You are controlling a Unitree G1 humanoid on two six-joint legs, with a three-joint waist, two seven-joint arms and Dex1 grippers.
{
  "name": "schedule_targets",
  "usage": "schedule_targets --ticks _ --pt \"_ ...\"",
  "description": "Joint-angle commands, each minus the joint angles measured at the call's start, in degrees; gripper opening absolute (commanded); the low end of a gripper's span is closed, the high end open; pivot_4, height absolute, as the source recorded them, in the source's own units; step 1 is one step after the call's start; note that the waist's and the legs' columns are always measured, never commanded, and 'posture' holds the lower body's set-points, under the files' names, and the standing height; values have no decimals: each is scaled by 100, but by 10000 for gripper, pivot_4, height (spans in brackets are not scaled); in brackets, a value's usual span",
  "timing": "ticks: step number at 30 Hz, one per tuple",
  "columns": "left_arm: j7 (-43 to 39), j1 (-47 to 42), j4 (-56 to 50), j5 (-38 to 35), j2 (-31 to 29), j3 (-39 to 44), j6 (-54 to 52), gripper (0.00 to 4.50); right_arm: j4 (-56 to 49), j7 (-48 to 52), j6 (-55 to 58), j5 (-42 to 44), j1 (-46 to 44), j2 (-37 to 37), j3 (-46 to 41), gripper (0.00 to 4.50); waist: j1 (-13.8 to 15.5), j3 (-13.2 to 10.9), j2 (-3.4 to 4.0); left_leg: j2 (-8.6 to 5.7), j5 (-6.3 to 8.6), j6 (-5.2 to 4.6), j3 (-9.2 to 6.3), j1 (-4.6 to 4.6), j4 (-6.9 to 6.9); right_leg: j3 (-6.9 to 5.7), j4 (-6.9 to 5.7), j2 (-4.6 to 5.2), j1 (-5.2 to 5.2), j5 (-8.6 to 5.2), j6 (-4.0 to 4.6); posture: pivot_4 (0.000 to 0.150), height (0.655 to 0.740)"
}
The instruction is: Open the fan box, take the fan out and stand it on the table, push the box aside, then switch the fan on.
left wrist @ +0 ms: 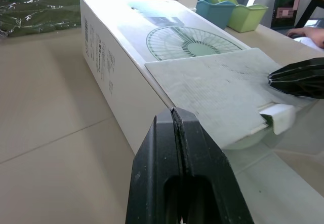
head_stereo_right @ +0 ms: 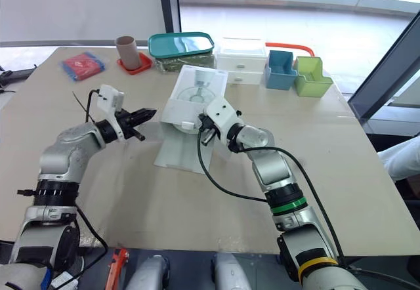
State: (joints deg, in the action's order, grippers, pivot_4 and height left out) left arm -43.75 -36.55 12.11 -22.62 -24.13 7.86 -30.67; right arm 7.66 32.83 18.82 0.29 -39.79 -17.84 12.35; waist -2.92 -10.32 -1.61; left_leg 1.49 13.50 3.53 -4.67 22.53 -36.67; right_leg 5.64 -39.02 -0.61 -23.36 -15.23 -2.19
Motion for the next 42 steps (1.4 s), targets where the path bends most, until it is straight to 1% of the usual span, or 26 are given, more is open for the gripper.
schedule_targets --ticks 1,5,7,10,12,14,19,23,26,27,28,30,32,33,34,35,37,40,42 --pt "-88 285 -737 -481 -86 236 -343 0 -71 27 -7 10 -12 9 -63 157 0 0 0 0 0 0 0 0 0 -1 0 0 0 0 0 1500 7400" --pt "-139 597 -1125 -836 -95 336 -626 0 -60 50 -12 9 -20 15 -54 157 2 0 0 0 0 0 0 1 0 0 0 0 0 0 0 1500 7400" --pt "-81 828 -1470 -1234 -29 449 -993 0 -70 60 -10 5 -17 10 -56 157 1 0 0 0 0 0 0 0 0 -1 0 0 0 0 0 1500 7400" --pt "116 1288 -2066 -1918 94 472 -1840 0 -85 80 -6 -4 -6 5 -56 157 -13 0 0 3 1 0 2 -1 2 1 1 -1 -1 0 0 1500 7400" --pt "618 1469 -2264 -2409 406 609 -2432 0 -83 86 -5 -8 -6 4 -52 157 -9 0 0 5 1 0 1 -1 2 0 1 0 0 0 0 1500 7400" --pt "1066 1541 -2381 -2745 698 746 -2738 0 -86 90 -3 -11 -2 0 -50 157 -4 0 -1 4 1 0 0 0 -2 0 1 1 2 0 0 1500 7400" --pt "1979 1799 -2734 -3272 1416 747 -3074 0 -129 101 20 -21 31 -19 -41 157 10 0 -3 2 1 0 0 0 -8 3 0 0 4 2 1 1500 7400" --pt "2830 1816 -2630 -3761 1936 987 -3232 0 -140 100 33 -25 36 -22 -36 157 12 0 -3 3 1 0 0 -2 -6 3 0 -2 4 2 1 1500 7400" --pt "3371 1731 -2447 -3988 2238 1178 -3140 8216 -144 109 34 -22 37 -25 -33 0 12 0 -3 3 0 1 1 -3 -7 5 0 -2 5 3 2 1500 7400" --pt "3536 1703 -2381 -4043 2311 1234 -3104 11991 -152 108 37 -23 43 -23 -30 0 12 0 -3 2 0 1 1 -3 -7 5 0 -2 5 3 2 1500 7400" --pt "3676 1666 -2309 -4125 2388 1301 -3054 13757 -157 110 38 -28 47 -26 -24 0 13 0 -3 1 0 1 2 -3 -7 6 0 -2 6 2 2 1500 7400" --pt "3939 1592 -2152 -4245 2501 1405 -2998 21508 -164 104 43 -26 52 -24 -28 0 15 1 -3 0 0 1 2 -3 -7 6 0 -2 6 2 1 1500 7400" --pt "4155 1561 -2014 -4337 2569 1449 -2964 27193 -164 101 46 -25 53 -22 -30 0 15 1 -4 -1 0 2 2 -3 -7 6 0 -2 6 2 1 1500 7400" --pt "4183 1565 -1984 -4330 2560 1417 -2966 31630 -165 101 50 -25 52 -22 -29 0 15 1 -4 -2 0 2 3 -3 -7 7 1 -2 6 2 1 1500 7400" --pt "4228 1567 -1948 -4371 2574 1404 -2965 33709 -171 99 58 -24 52 -19 -31 0 14 1 -4 -2 0 2 3 -3 -6 7 1 -2 6 2 1 1500 7400" --pt "4253 1567 -1925 -4400 2576 1394 -2965 38581 -173 97 64 -23 48 -16 -31 0 14 1 -4 -2 0 2 3 -3 -6 7 1 -2 6 2 1 1500 7400" --pt "4354 1539 -1784 -4457 2647 1421 -2897 44862 -179 93 71 -26 56 -20 -34 0 14 1 -4 -2 0 2 3 -3 -6 7 1 -2 6 2 1 1500 7400" --pt "4416 1469 -1566 -4534 2702 1422 -2852 44862 -185 92 80 -28 61 -29 -38 0 15 1 -4 -3 -1 3 3 -4 -6 7 1 -2 7 2 1 1500 7400" --pt "4434 1291 -1185 -4612 2777 1563 -2676 44862 -191 88 90 -29 60 -30 -41 0 14 1 -4 -4 -1 3 3 -5 -6 9 2 -2 8 1 0 1500 7400"
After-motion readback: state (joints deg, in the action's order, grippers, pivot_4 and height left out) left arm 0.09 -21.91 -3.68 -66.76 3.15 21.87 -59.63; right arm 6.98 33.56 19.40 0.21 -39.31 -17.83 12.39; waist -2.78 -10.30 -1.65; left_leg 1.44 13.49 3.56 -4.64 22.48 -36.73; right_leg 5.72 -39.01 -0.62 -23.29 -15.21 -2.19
